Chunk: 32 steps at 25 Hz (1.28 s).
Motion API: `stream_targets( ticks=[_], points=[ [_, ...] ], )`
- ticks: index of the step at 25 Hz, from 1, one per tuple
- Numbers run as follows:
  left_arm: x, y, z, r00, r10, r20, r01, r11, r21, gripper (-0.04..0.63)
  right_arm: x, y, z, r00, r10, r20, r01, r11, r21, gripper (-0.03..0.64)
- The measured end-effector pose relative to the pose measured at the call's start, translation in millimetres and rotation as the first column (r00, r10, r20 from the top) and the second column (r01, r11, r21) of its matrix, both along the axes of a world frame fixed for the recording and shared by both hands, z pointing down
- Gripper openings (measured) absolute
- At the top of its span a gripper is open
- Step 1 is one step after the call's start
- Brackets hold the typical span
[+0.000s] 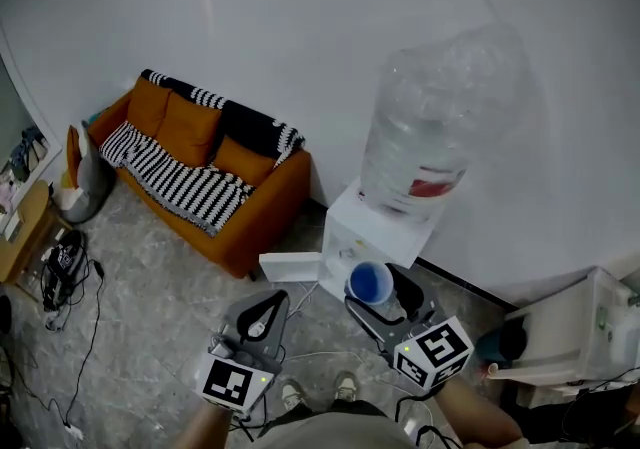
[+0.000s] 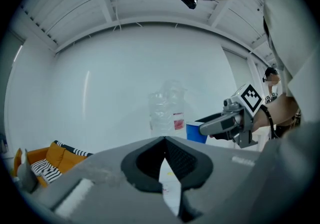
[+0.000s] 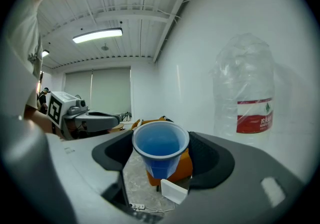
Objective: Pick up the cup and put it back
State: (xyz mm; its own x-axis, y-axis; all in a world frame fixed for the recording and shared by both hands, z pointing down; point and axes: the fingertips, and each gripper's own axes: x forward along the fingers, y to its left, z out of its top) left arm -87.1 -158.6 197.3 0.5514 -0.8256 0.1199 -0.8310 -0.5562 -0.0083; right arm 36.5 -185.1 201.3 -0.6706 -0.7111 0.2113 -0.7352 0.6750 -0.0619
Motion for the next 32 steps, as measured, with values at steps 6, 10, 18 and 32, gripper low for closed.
stream_targets(
  ticks=[6, 10, 18, 32],
  points=[
    [-14, -46, 4, 0.999, -0.045, 0.003, 0.044, 0.999, 0.025, 0.002, -5, -70, 14, 0.997, 0.072, 0.025, -0.072, 0.997, -0.008, 0.353],
    [-23, -79, 14, 0.998, -0.065, -0.002, 0.065, 0.998, 0.013, 0.003, -12, -111, 21, 0.991, 0.119, 0.059, -0.117, 0.993, -0.027, 0.353],
    [-35, -145, 52, 0.997, -0.07, 0.029, 0.07, 0.998, 0.002, 0.002, -17, -192, 84, 0.977, 0.213, -0.005, -0.213, 0.975, -0.07, 0.353],
    [-38, -186, 132, 0.998, -0.063, 0.005, 0.063, 0.992, -0.113, 0.002, -6, -258, 182, 0.938, 0.316, -0.142, -0.335, 0.932, -0.142, 0.354]
  ],
)
